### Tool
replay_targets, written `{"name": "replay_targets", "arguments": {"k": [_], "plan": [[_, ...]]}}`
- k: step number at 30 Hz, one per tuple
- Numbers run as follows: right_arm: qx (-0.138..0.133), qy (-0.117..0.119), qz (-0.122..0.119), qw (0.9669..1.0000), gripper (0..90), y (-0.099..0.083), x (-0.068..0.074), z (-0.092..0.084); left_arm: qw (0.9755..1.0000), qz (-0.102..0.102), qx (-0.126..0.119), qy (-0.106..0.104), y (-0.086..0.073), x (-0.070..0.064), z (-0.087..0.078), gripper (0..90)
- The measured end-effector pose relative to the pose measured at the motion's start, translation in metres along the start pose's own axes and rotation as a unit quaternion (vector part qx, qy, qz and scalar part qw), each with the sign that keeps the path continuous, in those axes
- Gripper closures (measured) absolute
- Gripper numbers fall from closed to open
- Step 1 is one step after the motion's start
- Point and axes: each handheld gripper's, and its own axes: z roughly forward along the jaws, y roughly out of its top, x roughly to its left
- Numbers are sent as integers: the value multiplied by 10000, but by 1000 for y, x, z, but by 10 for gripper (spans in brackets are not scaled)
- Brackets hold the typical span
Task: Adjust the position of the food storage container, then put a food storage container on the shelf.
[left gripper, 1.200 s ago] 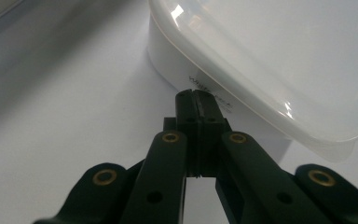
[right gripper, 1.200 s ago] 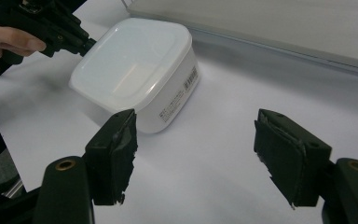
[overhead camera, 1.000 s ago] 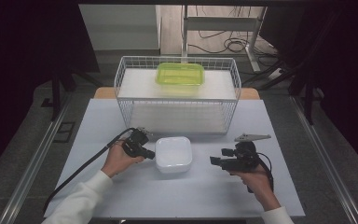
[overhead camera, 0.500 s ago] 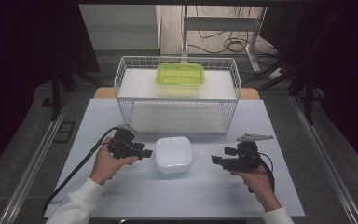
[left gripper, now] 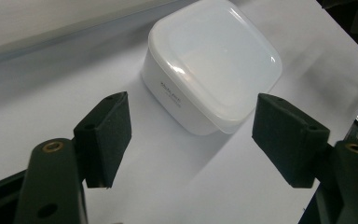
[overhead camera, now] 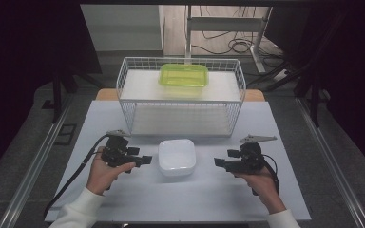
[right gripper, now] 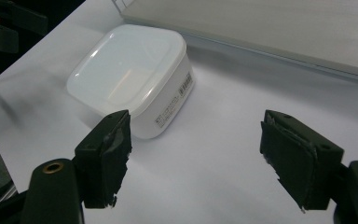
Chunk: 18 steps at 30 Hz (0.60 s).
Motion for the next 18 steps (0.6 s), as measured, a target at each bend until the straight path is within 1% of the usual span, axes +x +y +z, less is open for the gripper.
{"name": "replay_targets", "arguments": {"k": [3, 4, 6, 9, 14, 18], "plan": [[18, -4, -9, 10000, 250, 0, -1, 1, 9999, 59, -85, 86, -1, -1, 0, 292], [27, -7, 1, 10000, 250, 0, -1, 2, 9999, 51, -109, 102, -2, -1, 0, 296], [71, 11, 18, 10000, 258, 0, -1, 3, 9999, -1, -157, 72, -3, 0, 1, 299], [105, 14, 9, 9999, 259, 1, -1, 4, 9998, -21, -183, 75, -3, 1, 1, 298], [145, 54, -2, 9999, 268, 3, -1, 9, 9994, -114, -316, 20, -3, 2, -1, 300], [189, 128, 14, 9997, 286, 7, 1, 13, 9988, -266, -400, -133, 0, 4, 1, 313]]}}
